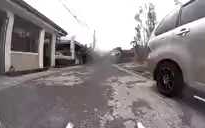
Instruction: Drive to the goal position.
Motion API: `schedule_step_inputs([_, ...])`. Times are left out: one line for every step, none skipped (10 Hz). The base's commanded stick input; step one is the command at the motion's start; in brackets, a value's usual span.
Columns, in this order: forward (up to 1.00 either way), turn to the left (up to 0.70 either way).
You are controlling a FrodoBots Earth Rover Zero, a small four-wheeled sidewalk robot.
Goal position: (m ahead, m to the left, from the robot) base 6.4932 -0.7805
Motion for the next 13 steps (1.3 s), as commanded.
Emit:
schedule_step_inputs([1.00,0.00])
schedule_step_inputs([1.00,0.00])
schedule_step_inputs([1.00,0.00])
schedule_step_inputs([1.00,0.00])
schedule_step_inputs([1.00,0.00])
schedule_step_inputs([1.00,0.00])
schedule_step_inputs([1.00,0.00])
schedule_step_inputs([1.00,0.00])
schedule_step_inputs([1.00,0.00])
schedule_step_inputs([1.00,0.00])
schedule_step_inputs([1.00,0.00])
schedule_step_inputs([1.00,0.00])
schedule_step_inputs([1.00,0.00])
